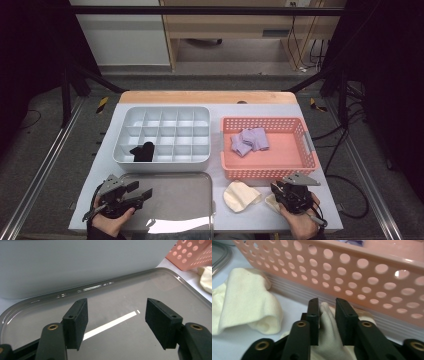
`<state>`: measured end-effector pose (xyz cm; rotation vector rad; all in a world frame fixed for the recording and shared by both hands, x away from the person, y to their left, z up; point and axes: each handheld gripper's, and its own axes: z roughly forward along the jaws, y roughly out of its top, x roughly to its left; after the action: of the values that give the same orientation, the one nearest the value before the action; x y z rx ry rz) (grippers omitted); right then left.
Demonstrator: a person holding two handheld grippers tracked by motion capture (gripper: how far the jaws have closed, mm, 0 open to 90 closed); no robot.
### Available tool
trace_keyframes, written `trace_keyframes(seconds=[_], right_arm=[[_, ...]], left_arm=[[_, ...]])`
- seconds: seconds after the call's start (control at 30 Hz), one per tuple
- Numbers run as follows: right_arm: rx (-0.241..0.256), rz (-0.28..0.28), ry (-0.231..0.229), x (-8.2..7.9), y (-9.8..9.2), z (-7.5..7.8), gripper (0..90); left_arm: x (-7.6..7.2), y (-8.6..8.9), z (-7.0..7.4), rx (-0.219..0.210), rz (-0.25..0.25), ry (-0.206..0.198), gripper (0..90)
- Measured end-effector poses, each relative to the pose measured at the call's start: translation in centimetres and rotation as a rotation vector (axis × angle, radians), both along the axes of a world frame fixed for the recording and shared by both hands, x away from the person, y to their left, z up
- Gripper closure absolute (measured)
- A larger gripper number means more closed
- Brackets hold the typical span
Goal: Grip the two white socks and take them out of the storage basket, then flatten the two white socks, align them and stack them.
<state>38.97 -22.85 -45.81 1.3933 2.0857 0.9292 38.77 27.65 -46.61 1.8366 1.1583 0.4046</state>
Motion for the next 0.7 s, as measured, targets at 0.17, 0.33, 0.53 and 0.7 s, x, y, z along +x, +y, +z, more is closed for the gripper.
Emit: trace_keyframes(seconds=[0.17,0.33,0.53,0.7], right_arm=[[0.006,0.003,-0.058,0.0,0.4,0.5,59.9],[0.075,-0.001,-0.113,-0.6,0.4,1.6,54.5],[0.140,0.042,-0.104,-0.6,1.5,1.6,53.1],[0.151,0.117,-0.069,-0.6,3.8,1.5,54.8]], left_arm=[[-0.1,0.1,0.2,-0.007,0.004,-0.004,33.9],[0.0,-0.2,0.2,0.002,-0.001,-0.004,33.5],[0.1,-0.1,0.2,-0.001,0.001,-0.005,33.3],[0.0,-0.1,0.2,-0.005,0.003,-0.004,33.3]])
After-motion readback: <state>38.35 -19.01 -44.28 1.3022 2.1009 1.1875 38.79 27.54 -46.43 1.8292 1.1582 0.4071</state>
